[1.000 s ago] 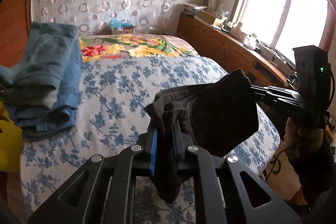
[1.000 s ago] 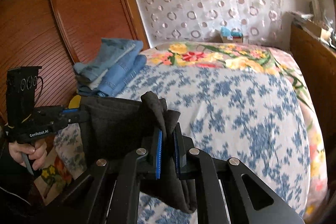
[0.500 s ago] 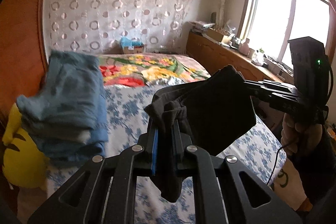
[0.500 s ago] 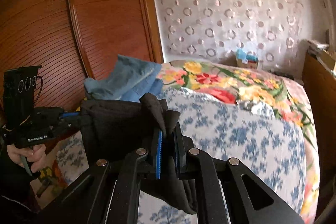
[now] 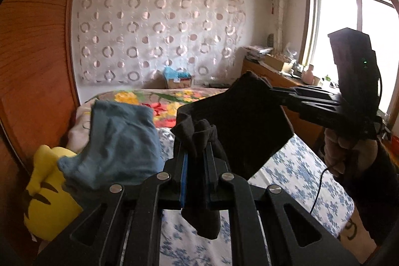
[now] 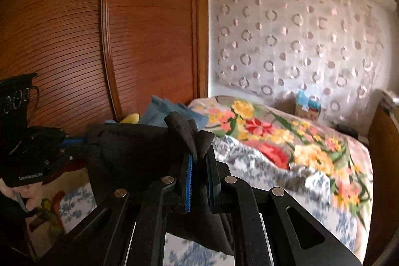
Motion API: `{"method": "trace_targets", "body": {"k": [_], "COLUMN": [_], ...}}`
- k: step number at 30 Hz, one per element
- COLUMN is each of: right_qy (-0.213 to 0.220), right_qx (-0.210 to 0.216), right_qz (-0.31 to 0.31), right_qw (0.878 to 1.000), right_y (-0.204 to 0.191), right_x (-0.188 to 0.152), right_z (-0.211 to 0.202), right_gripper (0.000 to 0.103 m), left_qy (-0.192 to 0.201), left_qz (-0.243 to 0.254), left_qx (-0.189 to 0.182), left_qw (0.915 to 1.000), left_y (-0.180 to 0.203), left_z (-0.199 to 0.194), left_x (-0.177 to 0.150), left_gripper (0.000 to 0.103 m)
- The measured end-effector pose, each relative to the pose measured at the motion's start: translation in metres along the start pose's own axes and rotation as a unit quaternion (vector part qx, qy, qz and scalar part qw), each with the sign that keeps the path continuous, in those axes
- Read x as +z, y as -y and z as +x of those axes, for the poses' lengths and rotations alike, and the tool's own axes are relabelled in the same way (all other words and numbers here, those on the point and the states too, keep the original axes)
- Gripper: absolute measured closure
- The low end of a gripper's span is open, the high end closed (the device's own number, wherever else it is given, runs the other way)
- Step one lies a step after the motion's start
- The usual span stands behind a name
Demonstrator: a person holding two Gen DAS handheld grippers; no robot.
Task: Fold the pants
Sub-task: 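Lift the black pants with the left tool and carry toward the jeans stack, then lower the black pants onto the jeans stack with the left tool and open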
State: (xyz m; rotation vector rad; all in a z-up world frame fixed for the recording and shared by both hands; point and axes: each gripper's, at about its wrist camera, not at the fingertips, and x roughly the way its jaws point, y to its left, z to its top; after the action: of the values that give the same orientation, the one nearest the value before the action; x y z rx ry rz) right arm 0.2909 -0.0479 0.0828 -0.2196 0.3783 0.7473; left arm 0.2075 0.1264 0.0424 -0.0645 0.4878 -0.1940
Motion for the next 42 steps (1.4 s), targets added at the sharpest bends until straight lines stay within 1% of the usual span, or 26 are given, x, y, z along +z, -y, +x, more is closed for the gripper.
{"method": "trace_targets", "body": {"k": [4, 9, 12, 18, 23, 27, 32, 35, 36, 38, 40, 42], "right_qy": [0.009, 0.019, 0.020, 0.014, 0.008, -0.006, -0.039, -0.050, -0.053, -0.058, -0.057, -0.053], "right_qx": [0.010, 0.026, 0.033, 0.064, 0.088, 0.095, 0.101, 0.103, 0.103, 0.101, 0.097, 0.087], "right_qz": [-0.014, -0.033, -0.048, -0.080, -0.103, -0.112, -0.109, -0.096, -0.090, -0.074, -0.065, -0.069], "right_qw": [1.000, 0.999, 0.998, 0.995, 0.991, 0.989, 0.988, 0.989, 0.989, 0.991, 0.992, 0.992], "right_y": [0.007, 0.010, 0.012, 0.013, 0.009, 0.009, 0.018, 0.028, 0.031, 0.036, 0.037, 0.039], "right_x": [0.009, 0.018, 0.026, 0.038, 0.052, 0.058, 0.057, 0.059, 0.060, 0.064, 0.067, 0.067], "right_z": [0.027, 0.055, 0.078, 0.126, 0.167, 0.197, 0.236, 0.250, 0.253, 0.259, 0.257, 0.250], "right_gripper": [0.094, 0.094, 0.094, 0.094, 0.094, 0.094, 0.094, 0.093, 0.085, 0.076, 0.075, 0.072], "left_qy": [0.006, 0.010, 0.010, 0.015, 0.022, 0.005, -0.016, -0.026, -0.027, -0.031, -0.033, -0.033], "left_qz": [-0.001, -0.014, -0.026, -0.054, -0.081, -0.097, -0.112, -0.121, -0.123, -0.124, -0.121, -0.120], "left_qx": [0.014, 0.032, 0.041, 0.056, 0.062, 0.083, 0.106, 0.110, 0.111, 0.114, 0.117, 0.117], "left_qw": [0.9999, 0.9993, 0.9988, 0.9968, 0.9945, 0.9918, 0.9879, 0.9862, 0.9858, 0.9852, 0.9851, 0.9853], "left_y": [-0.018, -0.045, -0.057, -0.070, -0.085, -0.102, -0.118, -0.122, -0.123, -0.124, -0.123, -0.120], "left_z": [0.000, 0.008, 0.012, 0.012, 0.008, 0.016, 0.027, 0.030, 0.031, 0.033, 0.032, 0.027], "left_x": [0.005, 0.008, 0.005, -0.009, -0.013, -0.022, -0.034, -0.039, -0.041, -0.042, -0.042, -0.041], "left_gripper": [0.092, 0.092, 0.092, 0.092, 0.092, 0.092, 0.092, 0.092, 0.092, 0.092, 0.091, 0.090]}}
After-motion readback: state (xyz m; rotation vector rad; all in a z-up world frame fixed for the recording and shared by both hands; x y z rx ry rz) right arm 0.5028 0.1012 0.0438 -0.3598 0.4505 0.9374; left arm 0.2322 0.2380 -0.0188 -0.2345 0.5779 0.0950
